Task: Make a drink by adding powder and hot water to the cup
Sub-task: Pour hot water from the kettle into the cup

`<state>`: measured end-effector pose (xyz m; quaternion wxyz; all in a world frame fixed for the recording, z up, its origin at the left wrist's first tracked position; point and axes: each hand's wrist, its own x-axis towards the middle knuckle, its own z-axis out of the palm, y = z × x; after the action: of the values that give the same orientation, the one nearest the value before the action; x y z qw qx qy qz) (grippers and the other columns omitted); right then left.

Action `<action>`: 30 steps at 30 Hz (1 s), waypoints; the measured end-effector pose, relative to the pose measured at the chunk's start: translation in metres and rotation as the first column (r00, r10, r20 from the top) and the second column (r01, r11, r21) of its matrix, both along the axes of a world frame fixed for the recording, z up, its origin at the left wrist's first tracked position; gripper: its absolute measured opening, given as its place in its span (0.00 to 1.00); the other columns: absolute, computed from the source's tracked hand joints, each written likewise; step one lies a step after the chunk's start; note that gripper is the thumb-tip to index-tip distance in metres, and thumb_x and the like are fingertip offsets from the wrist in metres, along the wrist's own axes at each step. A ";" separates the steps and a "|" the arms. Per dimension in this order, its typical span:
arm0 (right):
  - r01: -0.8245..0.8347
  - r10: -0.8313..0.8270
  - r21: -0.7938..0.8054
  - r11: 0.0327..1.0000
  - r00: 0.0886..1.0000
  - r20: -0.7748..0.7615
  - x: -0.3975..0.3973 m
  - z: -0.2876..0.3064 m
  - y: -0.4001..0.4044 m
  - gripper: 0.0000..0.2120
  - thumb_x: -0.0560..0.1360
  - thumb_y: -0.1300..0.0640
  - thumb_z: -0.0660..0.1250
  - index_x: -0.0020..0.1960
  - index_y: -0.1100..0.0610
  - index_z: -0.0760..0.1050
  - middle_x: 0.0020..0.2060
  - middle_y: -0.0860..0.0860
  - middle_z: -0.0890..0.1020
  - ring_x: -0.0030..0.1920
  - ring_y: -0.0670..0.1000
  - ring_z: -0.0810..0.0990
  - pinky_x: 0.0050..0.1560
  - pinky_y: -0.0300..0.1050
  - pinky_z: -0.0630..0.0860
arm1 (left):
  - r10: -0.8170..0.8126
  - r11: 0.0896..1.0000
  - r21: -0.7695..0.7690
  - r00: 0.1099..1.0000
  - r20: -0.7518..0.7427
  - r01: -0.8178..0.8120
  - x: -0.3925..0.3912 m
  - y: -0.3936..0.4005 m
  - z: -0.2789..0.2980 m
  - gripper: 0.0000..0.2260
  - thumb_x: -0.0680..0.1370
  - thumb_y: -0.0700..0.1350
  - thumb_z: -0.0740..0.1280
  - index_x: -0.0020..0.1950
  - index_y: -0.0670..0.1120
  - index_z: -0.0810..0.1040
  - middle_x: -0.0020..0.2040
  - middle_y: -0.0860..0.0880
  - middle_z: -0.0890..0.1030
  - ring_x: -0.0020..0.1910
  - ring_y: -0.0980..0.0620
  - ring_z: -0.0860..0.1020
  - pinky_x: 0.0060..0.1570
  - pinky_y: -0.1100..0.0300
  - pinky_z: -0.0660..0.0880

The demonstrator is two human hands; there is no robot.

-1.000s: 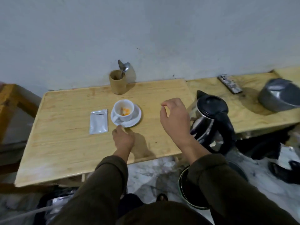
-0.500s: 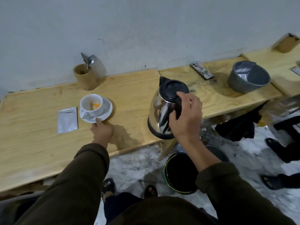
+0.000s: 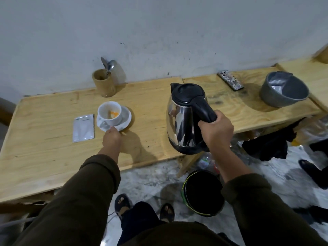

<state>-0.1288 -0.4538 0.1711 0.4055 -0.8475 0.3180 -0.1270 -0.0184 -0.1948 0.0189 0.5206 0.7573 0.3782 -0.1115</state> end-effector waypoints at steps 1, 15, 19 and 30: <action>-0.020 0.020 -0.013 1.000 1.000 0.000 0.005 0.005 0.003 0.05 0.67 0.59 0.68 0.43 0.55 0.75 0.33 0.50 0.77 0.37 0.53 0.75 0.39 0.42 0.68 | 0.058 0.997 -0.045 0.998 0.003 -0.058 0.001 0.004 0.001 0.27 0.81 0.57 0.49 0.69 0.41 0.70 0.68 0.39 0.74 0.67 0.39 0.71 0.71 0.47 0.66; -0.541 0.505 -0.400 0.740 0.839 -0.201 0.101 0.049 0.086 0.04 0.63 0.60 0.67 0.37 0.56 0.73 0.29 0.50 0.74 0.35 0.55 0.72 0.28 0.41 0.62 | 0.050 0.903 -0.419 0.991 -0.128 -0.099 0.009 0.065 0.021 0.32 0.75 0.64 0.61 0.69 0.42 0.72 0.66 0.43 0.77 0.63 0.43 0.75 0.56 0.47 0.73; -0.681 0.569 -0.410 0.606 0.732 -0.375 0.126 0.059 0.115 0.07 0.64 0.61 0.69 0.38 0.53 0.71 0.32 0.50 0.72 0.38 0.55 0.71 0.27 0.37 0.59 | -0.031 0.888 -0.458 0.988 -0.152 -0.042 0.013 0.073 0.024 0.29 0.76 0.62 0.61 0.69 0.43 0.70 0.65 0.44 0.75 0.59 0.43 0.74 0.55 0.47 0.70; -0.761 0.467 -0.430 0.486 0.642 -0.608 0.162 0.069 0.169 0.04 0.69 0.63 0.63 0.44 0.58 0.70 0.42 0.55 0.73 0.42 0.57 0.73 0.41 0.45 0.69 | -0.094 0.908 -0.419 0.974 -0.205 0.000 0.019 0.087 0.016 0.33 0.73 0.65 0.63 0.68 0.42 0.72 0.66 0.43 0.76 0.63 0.41 0.74 0.63 0.43 0.71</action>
<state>0.0329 -0.2844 0.2405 0.0225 -0.9937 -0.0044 0.1099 0.0010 -0.1082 0.0349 0.6220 0.6206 0.3828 -0.2855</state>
